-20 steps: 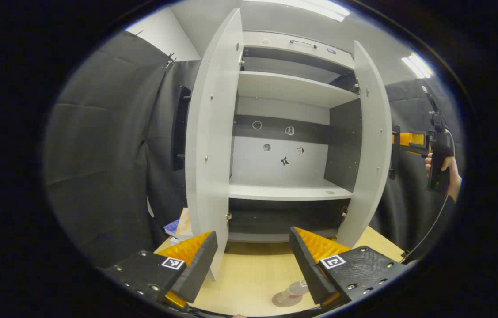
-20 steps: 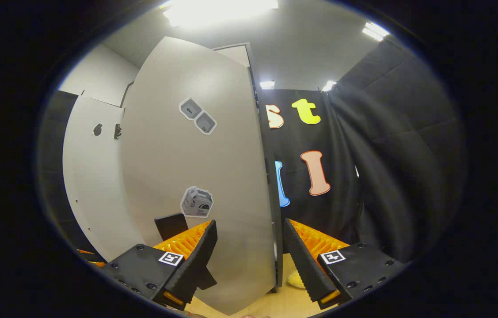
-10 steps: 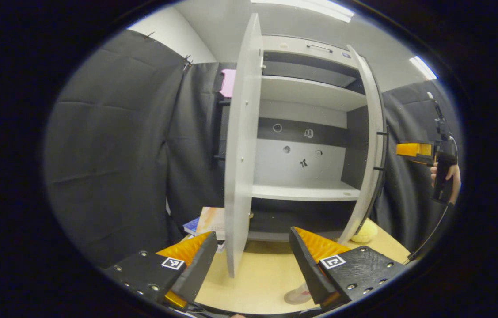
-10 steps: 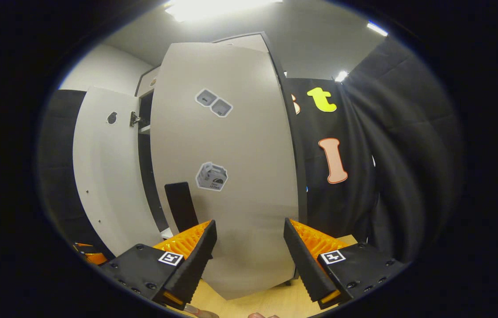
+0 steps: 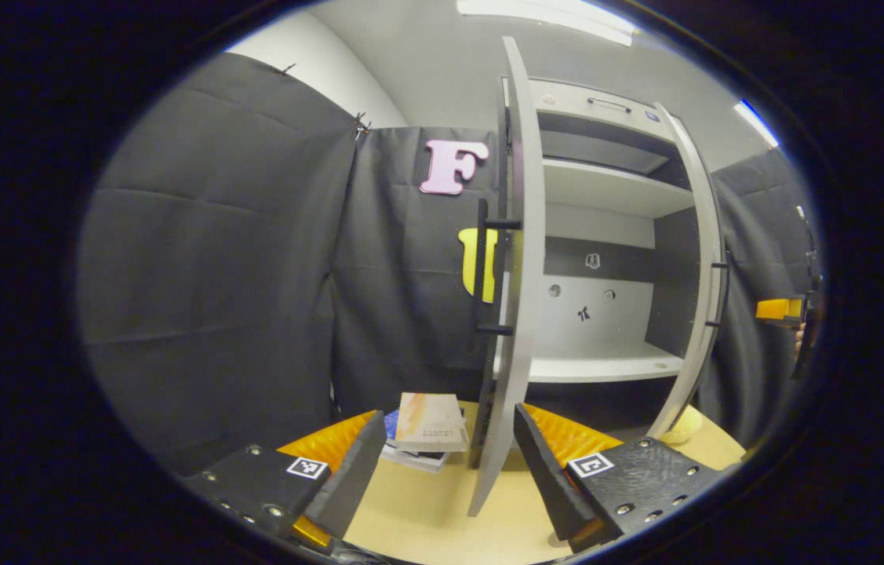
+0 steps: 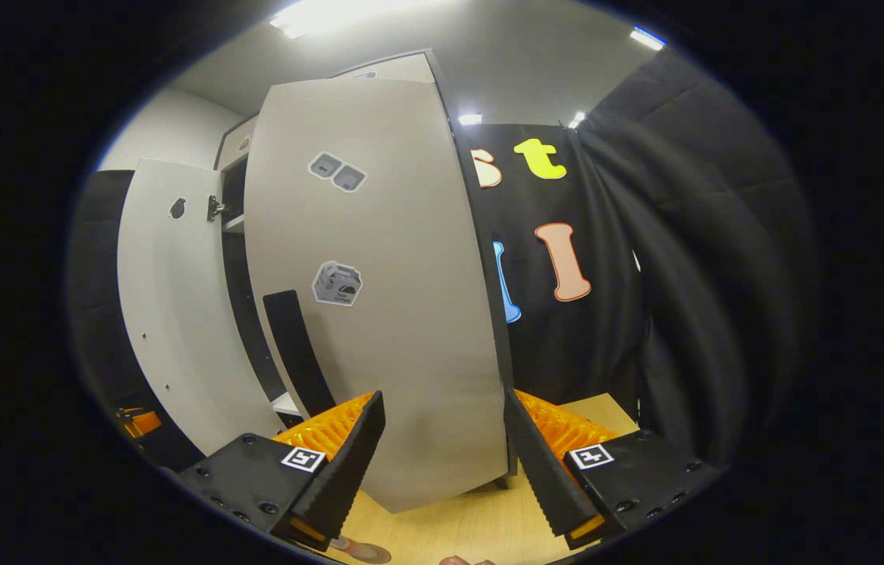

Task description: Grasp the bottle in the cabinet with the left hand and place it on the coaster, then close the right door with the right hand and the left door with the left hand.

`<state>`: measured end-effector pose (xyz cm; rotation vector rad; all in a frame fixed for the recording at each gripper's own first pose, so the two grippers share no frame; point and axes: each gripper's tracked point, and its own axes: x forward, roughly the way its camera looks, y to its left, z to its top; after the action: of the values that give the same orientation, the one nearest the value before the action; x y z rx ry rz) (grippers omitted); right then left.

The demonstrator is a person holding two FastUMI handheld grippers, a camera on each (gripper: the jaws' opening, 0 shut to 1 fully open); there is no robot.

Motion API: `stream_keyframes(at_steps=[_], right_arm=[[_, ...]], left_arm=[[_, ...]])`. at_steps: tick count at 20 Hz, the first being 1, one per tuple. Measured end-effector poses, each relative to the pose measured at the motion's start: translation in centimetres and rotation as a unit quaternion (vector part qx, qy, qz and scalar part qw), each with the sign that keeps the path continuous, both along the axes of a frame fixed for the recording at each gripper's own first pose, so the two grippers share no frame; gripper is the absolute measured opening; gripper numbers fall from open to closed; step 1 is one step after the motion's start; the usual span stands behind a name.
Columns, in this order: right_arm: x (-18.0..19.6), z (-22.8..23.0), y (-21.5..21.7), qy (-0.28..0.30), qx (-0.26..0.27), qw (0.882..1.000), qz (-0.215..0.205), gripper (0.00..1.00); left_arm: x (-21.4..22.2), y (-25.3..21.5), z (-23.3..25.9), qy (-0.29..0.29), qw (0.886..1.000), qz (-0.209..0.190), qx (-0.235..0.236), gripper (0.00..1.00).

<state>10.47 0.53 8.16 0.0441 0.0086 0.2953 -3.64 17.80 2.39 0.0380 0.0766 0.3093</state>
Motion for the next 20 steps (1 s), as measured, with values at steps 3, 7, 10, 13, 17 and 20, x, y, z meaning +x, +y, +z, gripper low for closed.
stream_keyframes(at_steps=[3,7,10,13,17,20], right_arm=[[-0.4,-1.1,-0.7,0.006,-0.007,1.000,-0.012,0.97],[-0.9,-2.6,-1.0,0.018,-0.022,0.999,-0.021,0.97],[-1.4,-3.3,-0.9,0.024,-0.023,0.999,-0.023,0.97],[-1.8,-4.0,-0.6,0.029,-0.023,0.999,-0.027,0.97],[-2.3,-4.5,-0.4,0.036,-0.023,0.999,-0.033,0.97],[-2.5,-4.6,-0.7,0.033,-0.022,0.998,-0.045,0.97]], left_arm=[[1.1,2.1,2.5,-0.017,1.000,0.002,0.017,0.95],[2.0,5.9,5.5,-0.055,0.998,0.028,0.027,0.95],[3.5,7.7,7.7,-0.080,0.996,0.019,0.028,1.00],[5.8,8.8,9.1,-0.100,0.995,-0.006,0.010,1.00],[8.7,9.4,9.0,-0.092,0.995,-0.040,-0.010,0.94],[10.4,9.4,9.3,-0.082,0.995,-0.058,-0.010,0.95]])
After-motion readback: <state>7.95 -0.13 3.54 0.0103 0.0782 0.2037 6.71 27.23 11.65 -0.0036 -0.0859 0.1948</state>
